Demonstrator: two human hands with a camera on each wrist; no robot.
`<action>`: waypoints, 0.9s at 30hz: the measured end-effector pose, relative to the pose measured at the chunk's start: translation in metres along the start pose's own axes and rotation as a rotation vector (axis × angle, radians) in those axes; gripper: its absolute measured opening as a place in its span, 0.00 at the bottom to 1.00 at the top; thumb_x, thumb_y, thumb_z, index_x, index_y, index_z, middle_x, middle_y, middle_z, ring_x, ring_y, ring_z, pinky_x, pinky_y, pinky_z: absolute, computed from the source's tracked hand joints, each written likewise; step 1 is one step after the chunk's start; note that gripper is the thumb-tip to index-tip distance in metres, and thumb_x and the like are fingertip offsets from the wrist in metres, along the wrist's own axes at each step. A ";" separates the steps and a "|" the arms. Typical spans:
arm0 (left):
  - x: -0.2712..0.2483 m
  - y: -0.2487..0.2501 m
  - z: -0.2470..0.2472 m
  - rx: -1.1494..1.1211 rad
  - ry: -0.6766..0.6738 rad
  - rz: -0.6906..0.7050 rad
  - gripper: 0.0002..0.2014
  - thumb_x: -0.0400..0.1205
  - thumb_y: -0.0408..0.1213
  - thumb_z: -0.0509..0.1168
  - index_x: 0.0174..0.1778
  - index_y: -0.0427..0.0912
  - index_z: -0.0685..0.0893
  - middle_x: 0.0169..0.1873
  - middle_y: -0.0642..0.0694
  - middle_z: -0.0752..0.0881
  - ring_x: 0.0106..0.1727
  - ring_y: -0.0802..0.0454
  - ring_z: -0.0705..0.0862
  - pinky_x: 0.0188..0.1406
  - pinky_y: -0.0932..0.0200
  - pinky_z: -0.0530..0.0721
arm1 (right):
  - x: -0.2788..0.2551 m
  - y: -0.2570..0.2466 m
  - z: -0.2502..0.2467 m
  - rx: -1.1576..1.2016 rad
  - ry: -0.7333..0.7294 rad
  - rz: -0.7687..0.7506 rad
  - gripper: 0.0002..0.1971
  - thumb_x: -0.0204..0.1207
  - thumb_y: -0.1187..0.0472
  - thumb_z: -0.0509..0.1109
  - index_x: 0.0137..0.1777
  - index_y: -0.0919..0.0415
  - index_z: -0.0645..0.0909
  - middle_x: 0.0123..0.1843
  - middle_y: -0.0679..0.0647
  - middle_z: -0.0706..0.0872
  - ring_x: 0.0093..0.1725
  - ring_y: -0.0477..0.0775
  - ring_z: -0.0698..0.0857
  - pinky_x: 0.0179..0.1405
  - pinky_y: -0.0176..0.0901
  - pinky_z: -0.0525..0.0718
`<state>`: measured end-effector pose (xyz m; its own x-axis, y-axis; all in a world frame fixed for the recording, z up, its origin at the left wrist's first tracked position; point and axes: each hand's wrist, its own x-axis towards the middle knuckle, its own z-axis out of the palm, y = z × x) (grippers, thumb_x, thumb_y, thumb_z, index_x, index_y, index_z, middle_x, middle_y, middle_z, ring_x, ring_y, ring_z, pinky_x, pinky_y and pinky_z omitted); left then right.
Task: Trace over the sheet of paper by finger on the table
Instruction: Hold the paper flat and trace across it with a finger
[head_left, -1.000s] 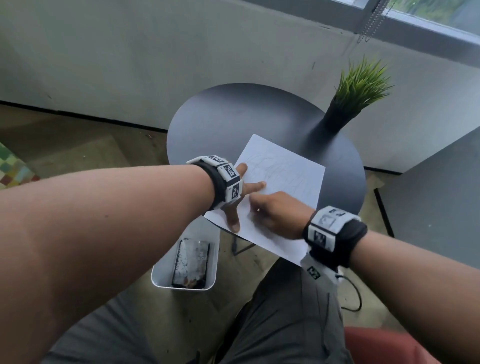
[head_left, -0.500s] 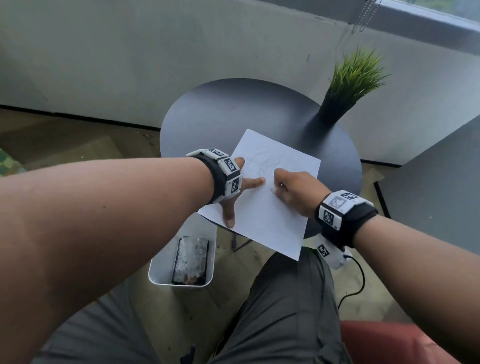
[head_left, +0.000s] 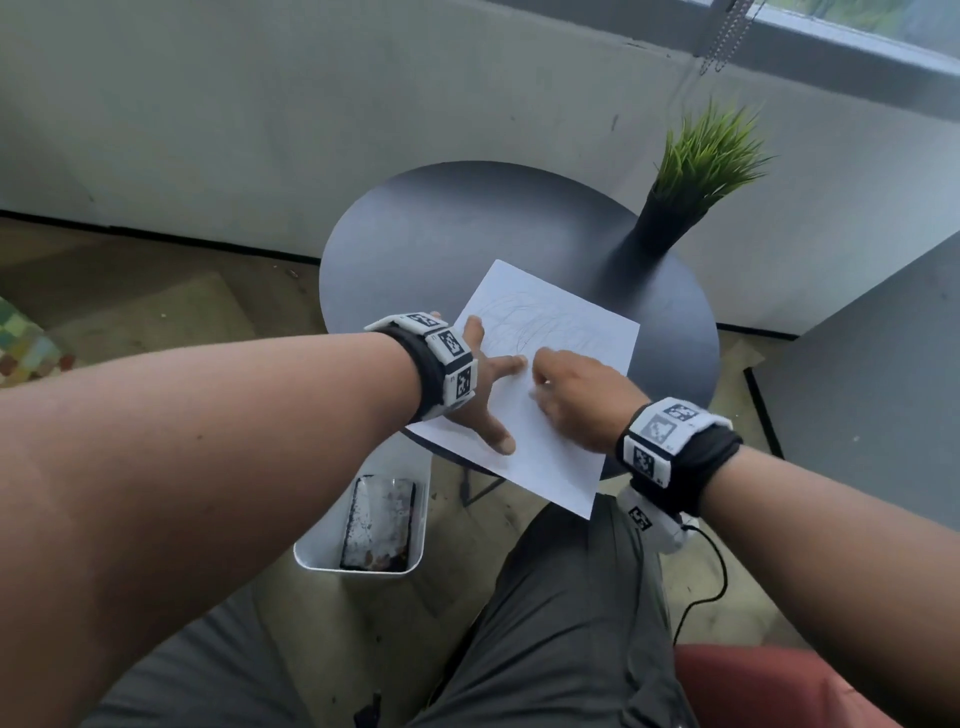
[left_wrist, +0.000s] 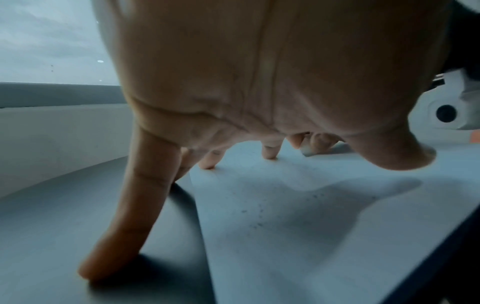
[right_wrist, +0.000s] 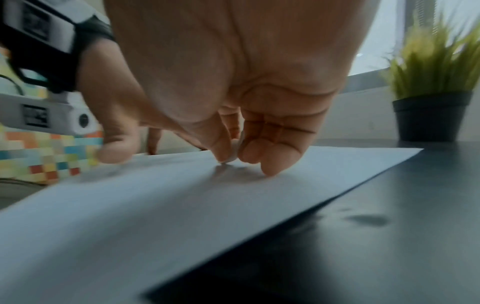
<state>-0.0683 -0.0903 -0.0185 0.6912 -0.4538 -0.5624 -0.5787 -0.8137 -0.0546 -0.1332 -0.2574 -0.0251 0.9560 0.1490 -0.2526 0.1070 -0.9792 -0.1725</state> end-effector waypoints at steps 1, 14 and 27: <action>0.001 0.000 0.002 -0.013 0.011 0.009 0.64 0.52 0.86 0.66 0.80 0.80 0.37 0.88 0.39 0.38 0.82 0.12 0.45 0.76 0.17 0.59 | -0.003 -0.007 0.003 0.011 -0.011 -0.073 0.04 0.83 0.54 0.59 0.51 0.53 0.69 0.50 0.50 0.77 0.48 0.56 0.75 0.44 0.47 0.70; 0.005 -0.004 0.002 0.017 -0.025 0.017 0.68 0.50 0.81 0.73 0.76 0.83 0.30 0.86 0.40 0.28 0.82 0.12 0.42 0.74 0.14 0.59 | -0.018 -0.017 0.002 -0.091 -0.103 -0.356 0.10 0.80 0.62 0.61 0.59 0.52 0.77 0.57 0.51 0.73 0.48 0.54 0.73 0.45 0.44 0.71; 0.008 0.003 0.007 -0.013 -0.011 0.007 0.72 0.43 0.84 0.70 0.77 0.80 0.30 0.86 0.41 0.27 0.81 0.12 0.37 0.74 0.13 0.58 | -0.011 -0.015 -0.009 -0.119 -0.214 -0.263 0.09 0.81 0.59 0.63 0.60 0.52 0.78 0.52 0.52 0.76 0.54 0.56 0.77 0.53 0.48 0.76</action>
<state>-0.0674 -0.0937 -0.0291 0.6823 -0.4553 -0.5720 -0.5774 -0.8155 -0.0397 -0.1426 -0.2454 -0.0114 0.8142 0.4111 -0.4101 0.3849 -0.9109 -0.1490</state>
